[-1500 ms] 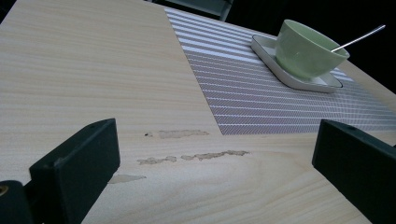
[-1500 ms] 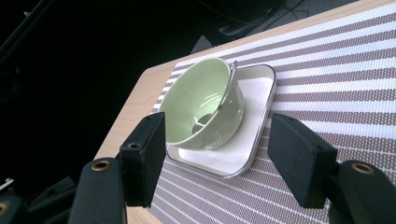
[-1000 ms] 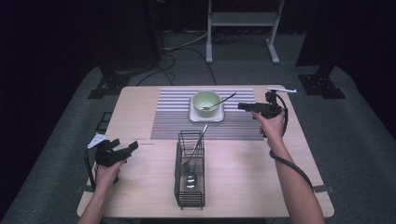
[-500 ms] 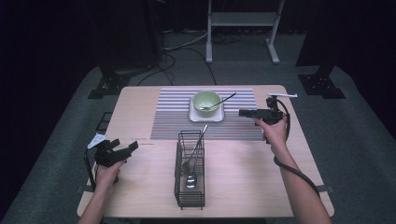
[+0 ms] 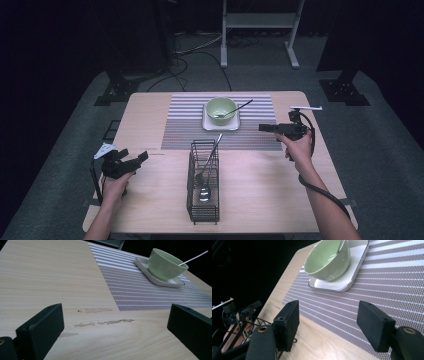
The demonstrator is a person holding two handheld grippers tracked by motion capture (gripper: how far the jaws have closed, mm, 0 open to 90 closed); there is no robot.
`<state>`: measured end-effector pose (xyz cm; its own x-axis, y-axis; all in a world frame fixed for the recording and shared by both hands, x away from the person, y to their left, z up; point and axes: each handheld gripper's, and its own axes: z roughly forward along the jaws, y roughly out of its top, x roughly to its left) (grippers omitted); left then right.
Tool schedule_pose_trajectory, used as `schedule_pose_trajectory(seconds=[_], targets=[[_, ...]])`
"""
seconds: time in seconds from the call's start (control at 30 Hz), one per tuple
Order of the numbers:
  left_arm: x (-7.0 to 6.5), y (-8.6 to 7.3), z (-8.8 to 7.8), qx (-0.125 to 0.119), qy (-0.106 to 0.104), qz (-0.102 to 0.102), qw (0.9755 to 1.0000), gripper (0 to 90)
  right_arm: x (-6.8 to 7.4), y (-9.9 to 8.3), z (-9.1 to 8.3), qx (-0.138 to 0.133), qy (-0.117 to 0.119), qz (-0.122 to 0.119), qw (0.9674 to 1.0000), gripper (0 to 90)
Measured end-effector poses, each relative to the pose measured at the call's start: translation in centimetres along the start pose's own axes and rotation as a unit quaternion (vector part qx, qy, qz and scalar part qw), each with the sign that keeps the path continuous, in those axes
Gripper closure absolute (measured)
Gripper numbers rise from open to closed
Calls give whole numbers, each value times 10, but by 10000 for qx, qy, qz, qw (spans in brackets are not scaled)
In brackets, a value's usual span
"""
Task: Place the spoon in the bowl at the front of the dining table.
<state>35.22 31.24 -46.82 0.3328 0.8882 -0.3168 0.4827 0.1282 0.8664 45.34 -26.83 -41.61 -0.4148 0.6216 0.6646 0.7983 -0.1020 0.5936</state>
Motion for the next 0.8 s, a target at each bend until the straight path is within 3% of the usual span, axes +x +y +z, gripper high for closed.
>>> schedule_pose_trajectory(seconds=[0.5, 0.8], targets=[[-1, 0, 0, -2, -7, 12, 10000, 0, 13, -19, -3, 327, 106, -241, 9991, 332], [-1, 0, 0, 16, -4, 8, 10000, 0, 16, -30, -11, 241, 290, -205, 9991, 330]])
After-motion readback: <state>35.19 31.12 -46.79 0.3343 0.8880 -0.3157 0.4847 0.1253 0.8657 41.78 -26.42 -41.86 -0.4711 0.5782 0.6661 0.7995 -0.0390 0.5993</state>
